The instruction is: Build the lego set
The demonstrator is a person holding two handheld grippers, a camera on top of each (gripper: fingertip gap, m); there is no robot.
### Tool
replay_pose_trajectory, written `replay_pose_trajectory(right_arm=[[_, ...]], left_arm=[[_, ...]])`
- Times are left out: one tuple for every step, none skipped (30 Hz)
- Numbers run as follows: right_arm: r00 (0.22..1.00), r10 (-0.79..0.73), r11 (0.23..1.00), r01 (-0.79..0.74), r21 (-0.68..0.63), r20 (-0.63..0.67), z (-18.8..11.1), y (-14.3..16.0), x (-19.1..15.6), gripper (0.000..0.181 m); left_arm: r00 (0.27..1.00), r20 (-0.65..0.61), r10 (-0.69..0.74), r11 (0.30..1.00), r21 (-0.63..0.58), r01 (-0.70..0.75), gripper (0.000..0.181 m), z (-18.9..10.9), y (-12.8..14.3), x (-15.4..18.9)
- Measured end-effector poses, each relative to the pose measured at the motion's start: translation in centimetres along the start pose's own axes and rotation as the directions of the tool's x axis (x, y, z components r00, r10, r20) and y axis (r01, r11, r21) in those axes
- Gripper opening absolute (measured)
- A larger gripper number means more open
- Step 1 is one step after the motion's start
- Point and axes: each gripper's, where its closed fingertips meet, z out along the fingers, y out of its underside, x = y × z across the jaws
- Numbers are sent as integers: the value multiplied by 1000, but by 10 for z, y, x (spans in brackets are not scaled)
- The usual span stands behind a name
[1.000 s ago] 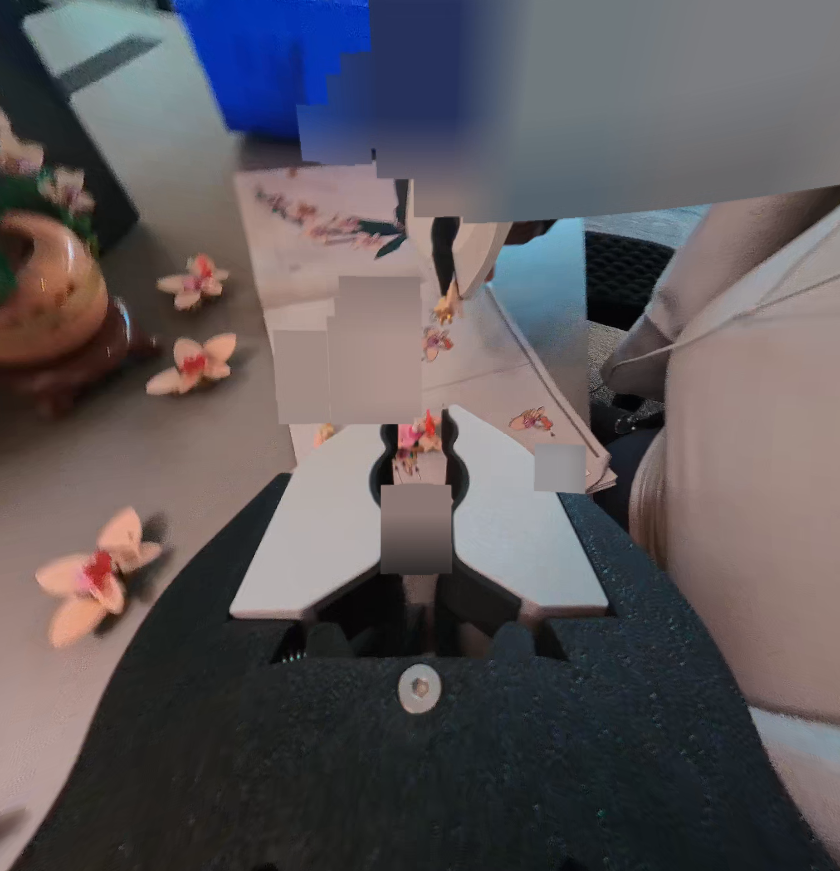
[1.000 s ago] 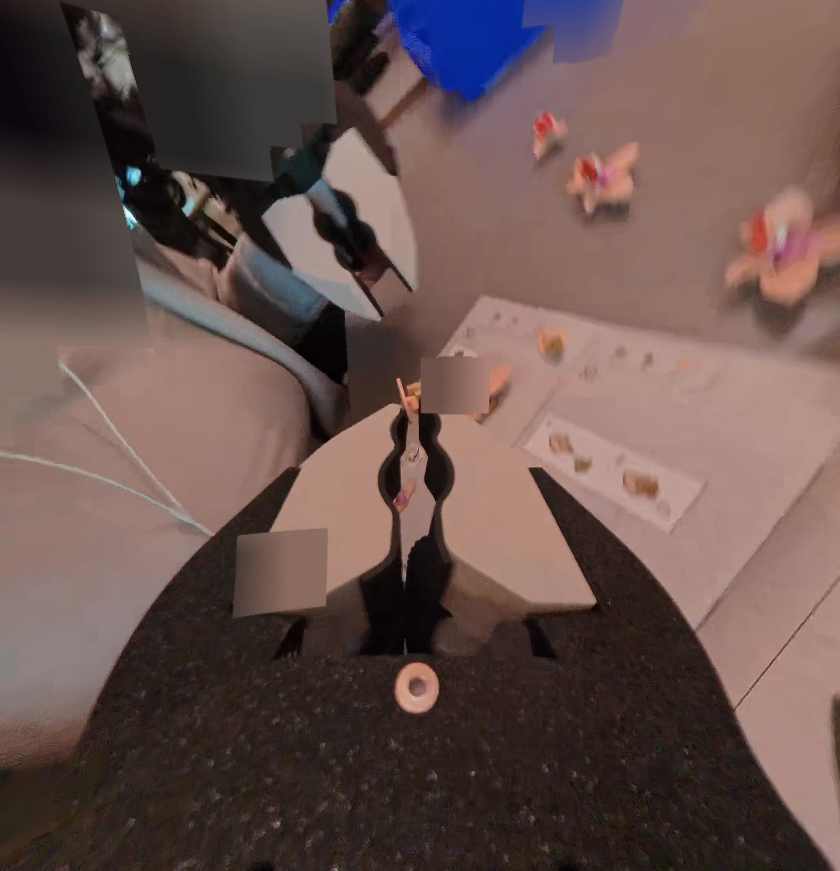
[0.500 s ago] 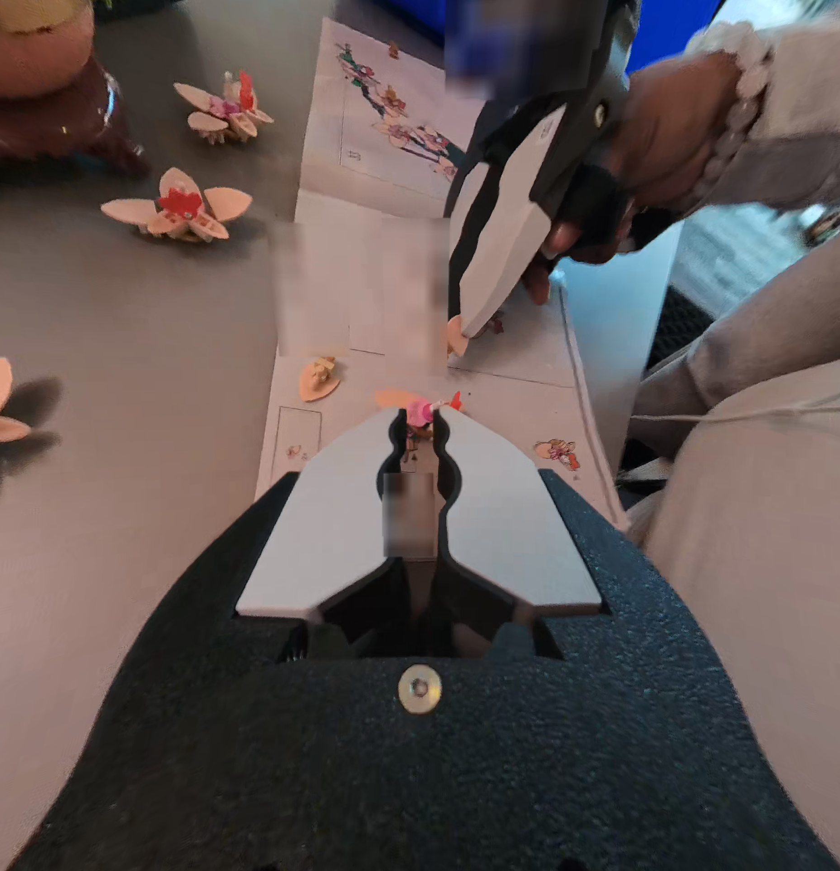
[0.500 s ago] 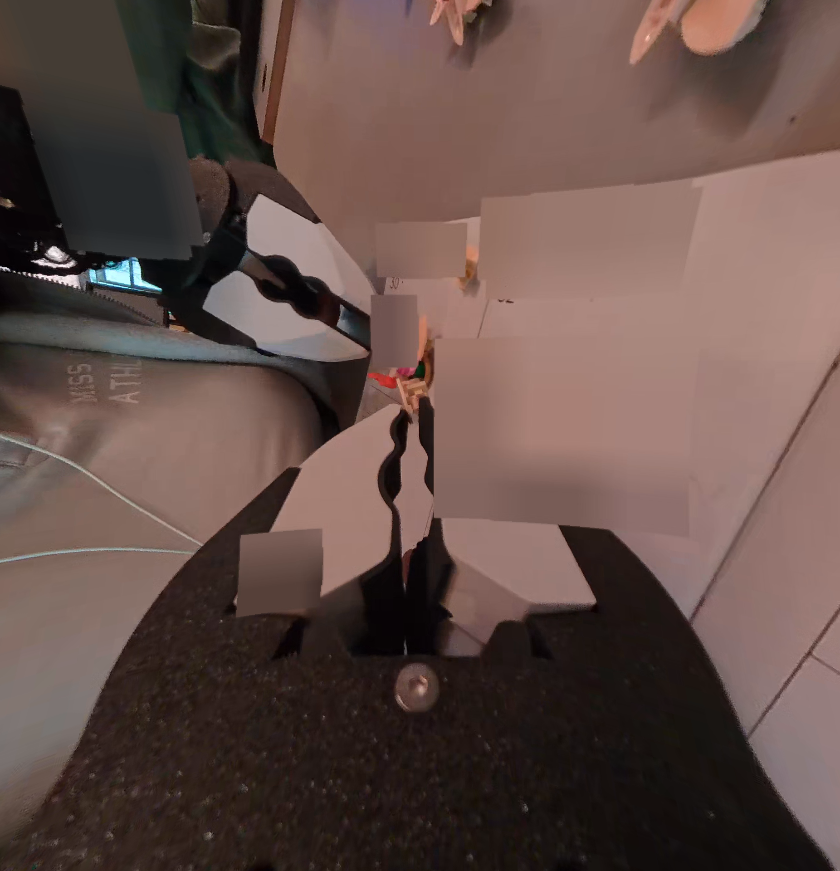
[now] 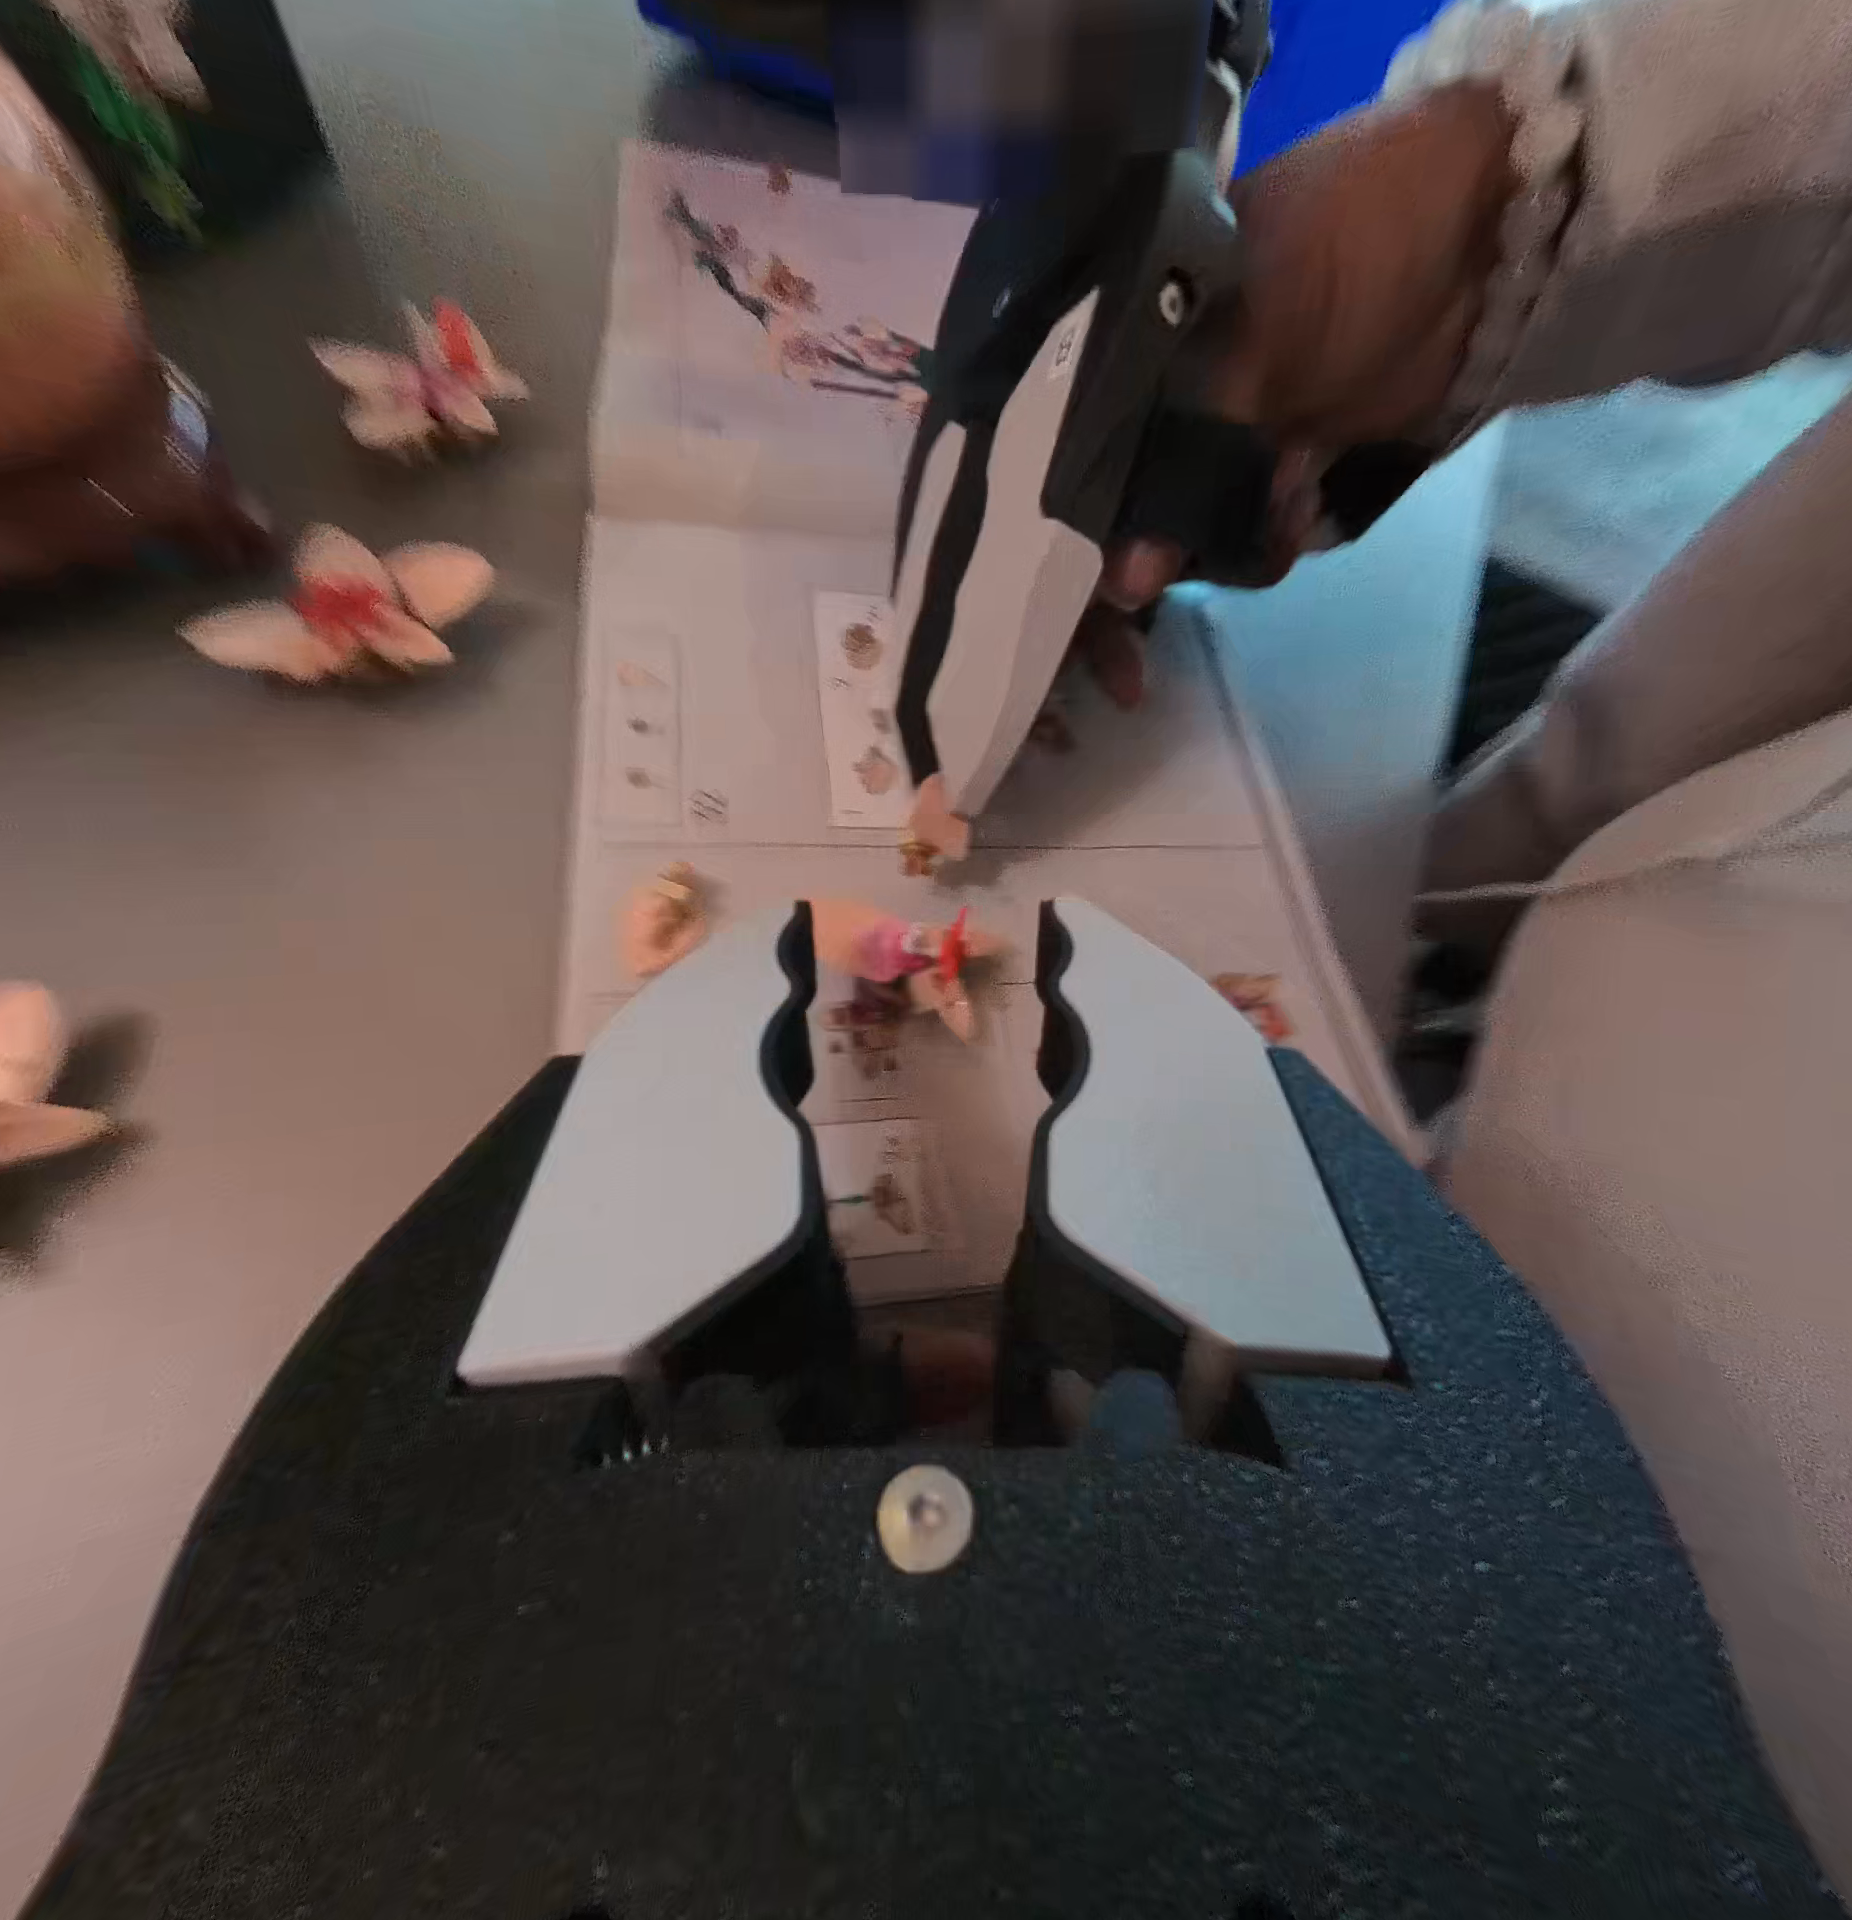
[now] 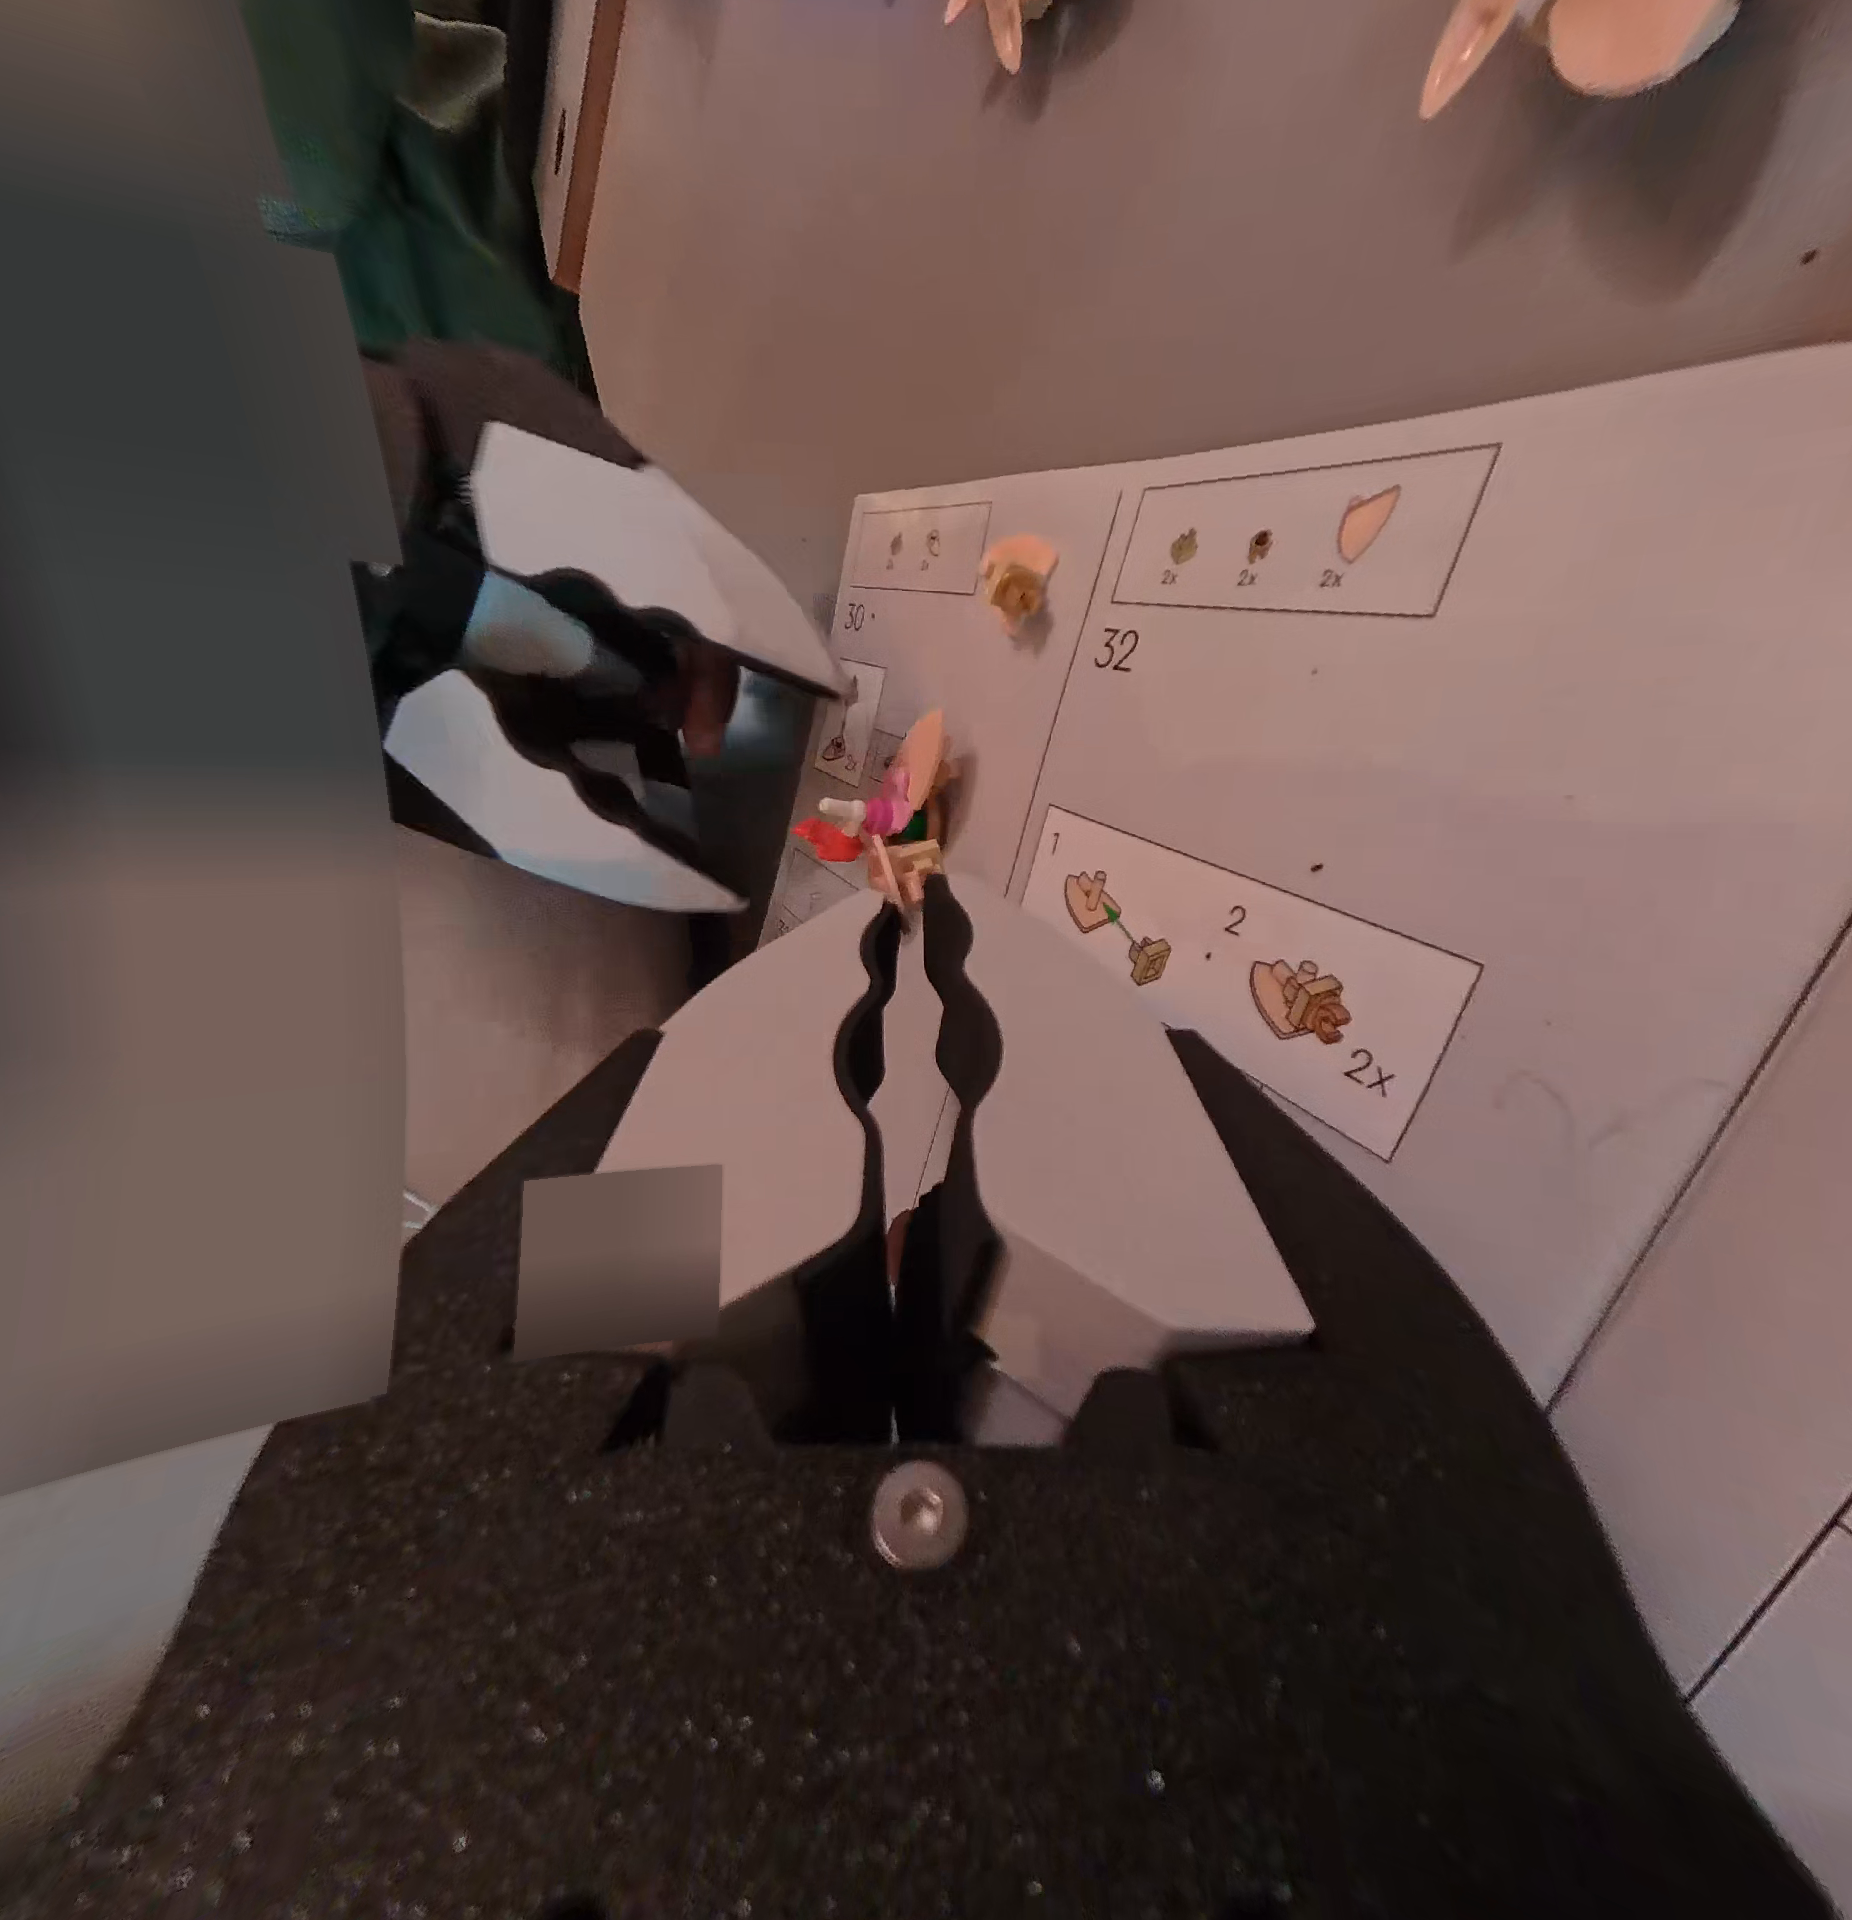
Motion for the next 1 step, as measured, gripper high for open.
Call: replay_pose_trajectory(right_arm=[[1000,0,1000,0,3,2,0,0,0,5]], left_arm=[[989,76,126,992,3,-127,33,-3,-4,-4]])
